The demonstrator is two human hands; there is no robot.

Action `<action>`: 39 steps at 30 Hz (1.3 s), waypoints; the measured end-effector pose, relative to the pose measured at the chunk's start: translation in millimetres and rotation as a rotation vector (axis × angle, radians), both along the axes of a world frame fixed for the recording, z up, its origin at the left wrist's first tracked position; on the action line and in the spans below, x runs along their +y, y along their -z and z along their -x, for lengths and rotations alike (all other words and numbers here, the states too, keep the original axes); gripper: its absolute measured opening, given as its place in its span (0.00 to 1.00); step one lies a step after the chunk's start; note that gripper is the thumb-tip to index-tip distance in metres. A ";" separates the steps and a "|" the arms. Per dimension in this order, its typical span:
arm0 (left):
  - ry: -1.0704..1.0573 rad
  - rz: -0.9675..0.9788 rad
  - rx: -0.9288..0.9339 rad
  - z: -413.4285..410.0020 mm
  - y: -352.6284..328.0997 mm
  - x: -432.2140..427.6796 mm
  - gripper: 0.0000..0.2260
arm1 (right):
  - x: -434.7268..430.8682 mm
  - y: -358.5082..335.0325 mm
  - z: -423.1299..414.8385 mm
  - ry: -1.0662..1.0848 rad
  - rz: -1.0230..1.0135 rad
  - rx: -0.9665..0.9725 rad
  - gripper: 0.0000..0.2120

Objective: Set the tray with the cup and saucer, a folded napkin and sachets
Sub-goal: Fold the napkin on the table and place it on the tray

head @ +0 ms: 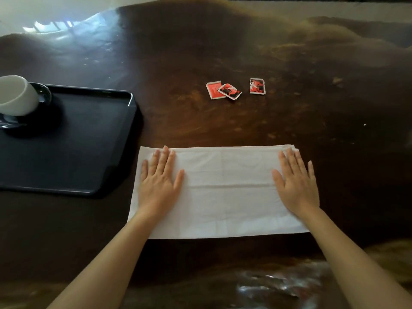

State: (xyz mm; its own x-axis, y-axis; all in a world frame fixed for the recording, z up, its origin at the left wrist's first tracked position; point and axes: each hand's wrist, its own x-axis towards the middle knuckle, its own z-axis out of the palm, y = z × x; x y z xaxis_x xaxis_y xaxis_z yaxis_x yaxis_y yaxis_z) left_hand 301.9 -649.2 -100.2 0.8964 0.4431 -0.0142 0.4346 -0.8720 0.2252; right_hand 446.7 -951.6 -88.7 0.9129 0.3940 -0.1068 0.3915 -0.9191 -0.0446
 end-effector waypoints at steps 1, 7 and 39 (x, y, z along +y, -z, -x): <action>0.003 0.008 0.018 7.2 -1.3 -2.6 0.28 | -3.7 -1.2 5.5 0.006 0.010 0.014 0.31; -0.042 0.047 -0.041 10.0 -30.2 -56.3 0.25 | 48.8 -26.0 58.5 -0.009 -0.160 -0.052 0.28; 0.802 -0.207 0.108 130.2 -52.2 8.1 0.19 | -71.6 -46.9 75.3 -0.483 0.129 0.154 0.35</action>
